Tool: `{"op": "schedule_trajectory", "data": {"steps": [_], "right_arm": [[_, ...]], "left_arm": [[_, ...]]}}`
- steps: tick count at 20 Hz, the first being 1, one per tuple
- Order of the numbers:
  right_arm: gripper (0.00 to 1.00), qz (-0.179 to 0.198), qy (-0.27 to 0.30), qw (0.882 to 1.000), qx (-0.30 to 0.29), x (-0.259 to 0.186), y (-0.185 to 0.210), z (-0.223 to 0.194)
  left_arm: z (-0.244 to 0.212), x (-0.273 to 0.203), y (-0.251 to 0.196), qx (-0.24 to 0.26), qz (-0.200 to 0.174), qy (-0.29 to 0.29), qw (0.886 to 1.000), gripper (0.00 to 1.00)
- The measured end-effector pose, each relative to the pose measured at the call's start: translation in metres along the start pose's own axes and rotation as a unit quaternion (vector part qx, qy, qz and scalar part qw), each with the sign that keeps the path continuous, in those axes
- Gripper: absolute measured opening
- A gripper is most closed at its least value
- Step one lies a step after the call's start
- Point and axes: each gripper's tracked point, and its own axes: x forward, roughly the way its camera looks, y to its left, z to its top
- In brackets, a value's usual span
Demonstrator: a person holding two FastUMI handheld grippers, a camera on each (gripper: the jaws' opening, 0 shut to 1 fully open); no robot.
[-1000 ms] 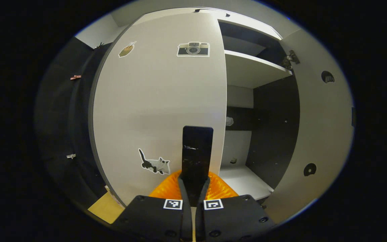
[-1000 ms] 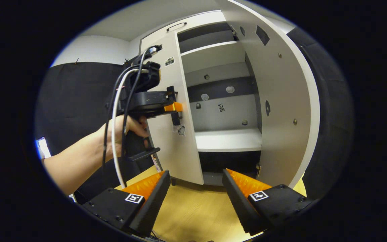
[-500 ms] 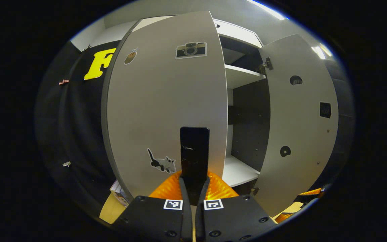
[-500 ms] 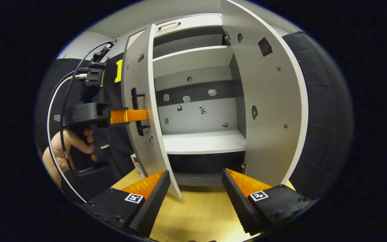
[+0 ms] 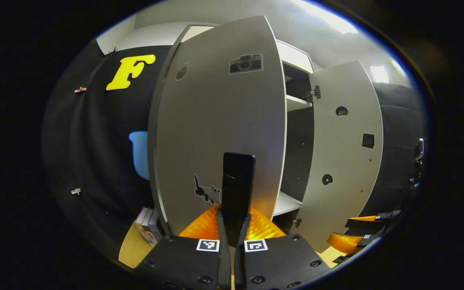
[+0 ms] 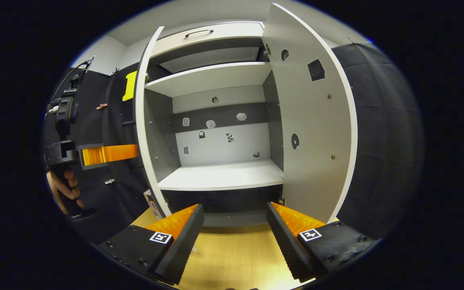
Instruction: Open the right door of the double-door shoe cabinet with the right hand, and open the left door with the left hand.
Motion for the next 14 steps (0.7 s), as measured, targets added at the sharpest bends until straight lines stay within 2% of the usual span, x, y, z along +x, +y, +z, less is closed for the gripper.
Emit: {"op": "schedule_trajectory", "data": {"steps": [4,8,11,14], "right_arm": [[0.98,-0.023,-0.009,1.0,0.004,-0.011,-0.005,0.002],[0.98,-0.026,0.006,1.0,0.014,-0.023,0.004,-0.014],[0.98,-0.022,0.015,1.0,0.016,-0.03,0.016,-0.024],[0.99,-0.017,0.018,0.999,0.023,-0.042,0.027,-0.031]], "left_arm": [[-0.001,-0.008,0.008,0.002,0.008,0.0,1.0,0.08],[-0.001,-0.016,0.024,0.006,0.048,-0.007,0.999,0.08],[0.0,-0.023,0.038,0.004,0.064,-0.006,0.998,0.07],[-0.001,-0.033,0.063,0.029,0.104,-0.003,0.994,0.06]]}}
